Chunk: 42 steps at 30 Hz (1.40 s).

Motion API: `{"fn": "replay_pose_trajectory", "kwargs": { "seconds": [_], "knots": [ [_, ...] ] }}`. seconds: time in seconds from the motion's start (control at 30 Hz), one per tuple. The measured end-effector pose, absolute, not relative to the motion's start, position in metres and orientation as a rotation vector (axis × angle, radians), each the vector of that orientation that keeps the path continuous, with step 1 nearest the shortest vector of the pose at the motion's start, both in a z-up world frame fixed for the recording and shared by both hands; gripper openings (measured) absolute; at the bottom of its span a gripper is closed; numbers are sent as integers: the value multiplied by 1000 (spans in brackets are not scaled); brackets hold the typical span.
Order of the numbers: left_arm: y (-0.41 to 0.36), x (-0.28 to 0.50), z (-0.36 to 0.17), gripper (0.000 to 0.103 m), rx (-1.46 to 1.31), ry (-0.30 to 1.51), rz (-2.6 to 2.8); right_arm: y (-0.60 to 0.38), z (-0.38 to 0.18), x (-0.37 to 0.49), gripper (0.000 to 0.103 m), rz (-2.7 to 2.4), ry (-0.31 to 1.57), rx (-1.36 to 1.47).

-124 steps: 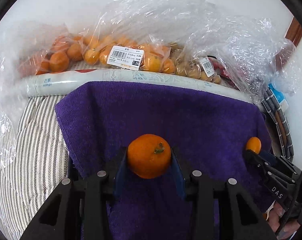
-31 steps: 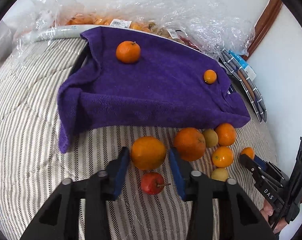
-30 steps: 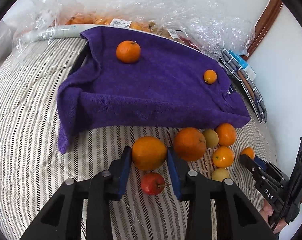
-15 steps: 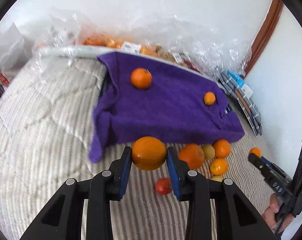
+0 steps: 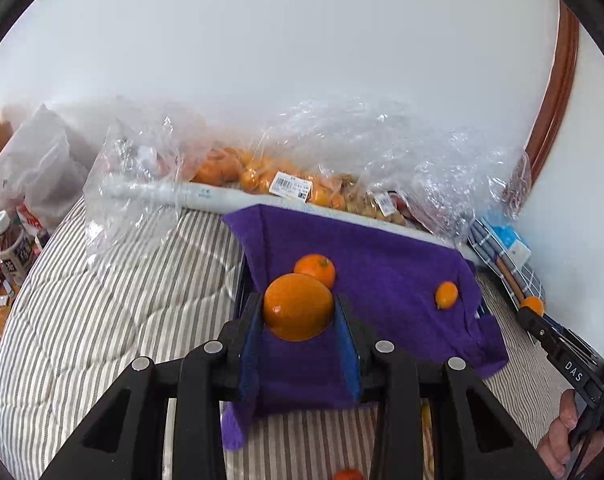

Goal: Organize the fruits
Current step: 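Carry both held oranges over the purple towel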

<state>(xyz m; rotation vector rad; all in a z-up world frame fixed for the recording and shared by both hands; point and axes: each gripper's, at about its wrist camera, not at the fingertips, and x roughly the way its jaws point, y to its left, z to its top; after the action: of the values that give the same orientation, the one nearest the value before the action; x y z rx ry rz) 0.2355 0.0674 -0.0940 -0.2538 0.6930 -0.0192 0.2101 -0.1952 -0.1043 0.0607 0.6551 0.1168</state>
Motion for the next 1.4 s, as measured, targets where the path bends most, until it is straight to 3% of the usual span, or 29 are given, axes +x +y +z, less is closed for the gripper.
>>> {"fn": "replay_pose_trajectory", "kwargs": {
  "seconds": [0.73, 1.4],
  "knots": [
    [58, 273, -150, 33, -241, 750, 3, -201, -155, 266, 33, 114, 741, 98],
    [57, 280, -160, 33, -235, 781, -7, -185, -173, 276, 33, 137, 804, 51]
  ]
}}
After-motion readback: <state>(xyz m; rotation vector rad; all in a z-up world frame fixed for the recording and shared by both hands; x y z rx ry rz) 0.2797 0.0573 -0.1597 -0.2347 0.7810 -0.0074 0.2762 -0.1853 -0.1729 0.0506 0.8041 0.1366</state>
